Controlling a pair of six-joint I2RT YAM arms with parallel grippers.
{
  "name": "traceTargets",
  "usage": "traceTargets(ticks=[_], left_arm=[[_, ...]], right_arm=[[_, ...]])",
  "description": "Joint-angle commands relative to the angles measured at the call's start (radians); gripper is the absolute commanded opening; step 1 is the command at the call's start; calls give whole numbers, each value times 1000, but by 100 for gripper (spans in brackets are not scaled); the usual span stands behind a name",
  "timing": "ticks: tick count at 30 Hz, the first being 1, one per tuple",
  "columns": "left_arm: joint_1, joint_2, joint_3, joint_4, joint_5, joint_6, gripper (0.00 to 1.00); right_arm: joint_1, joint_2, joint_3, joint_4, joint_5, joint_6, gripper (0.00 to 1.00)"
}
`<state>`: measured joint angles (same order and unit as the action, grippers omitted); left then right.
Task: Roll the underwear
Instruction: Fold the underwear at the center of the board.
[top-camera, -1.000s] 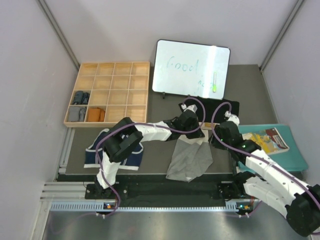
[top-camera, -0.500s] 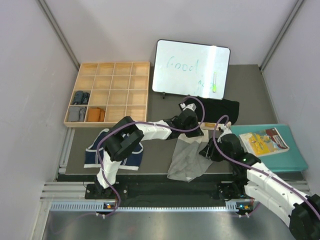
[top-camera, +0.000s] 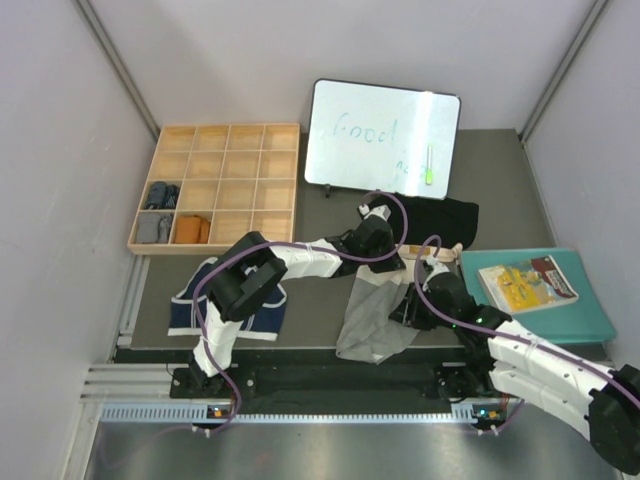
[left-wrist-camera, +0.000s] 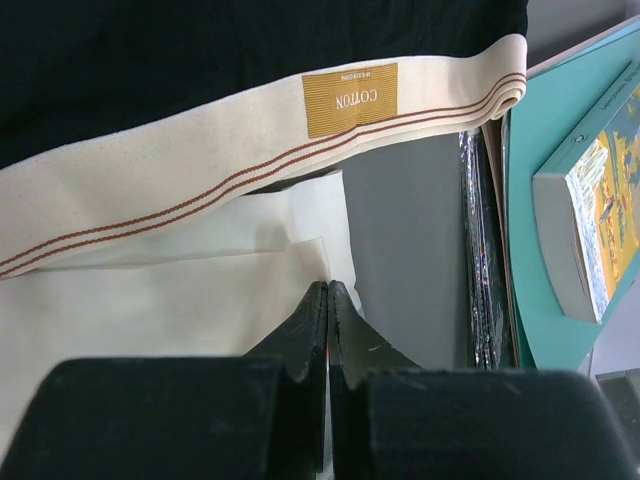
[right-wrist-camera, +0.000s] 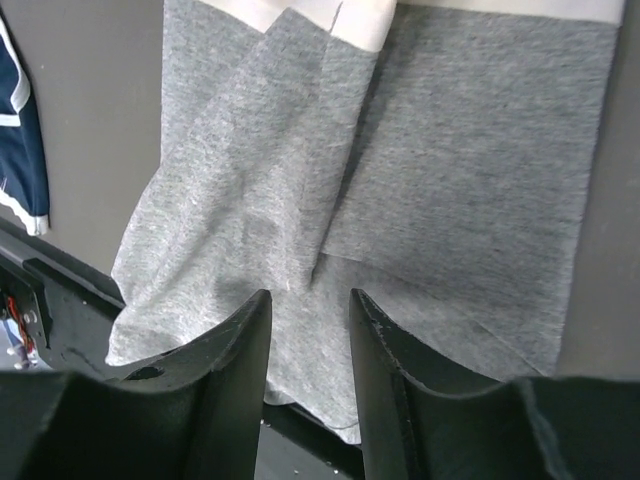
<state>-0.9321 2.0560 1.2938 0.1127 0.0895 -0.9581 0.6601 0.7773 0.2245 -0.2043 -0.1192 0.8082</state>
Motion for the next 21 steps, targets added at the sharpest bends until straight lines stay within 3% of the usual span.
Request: traceTargets(ticks=[1, 21], left_arm=[[-1, -2, -8, 50, 4, 18, 0], [-1, 1, -2, 51, 9, 24, 0]], right_arm=[[33, 2, 50, 54, 33, 23, 36], [68, 120, 55, 151, 10, 34, 34]])
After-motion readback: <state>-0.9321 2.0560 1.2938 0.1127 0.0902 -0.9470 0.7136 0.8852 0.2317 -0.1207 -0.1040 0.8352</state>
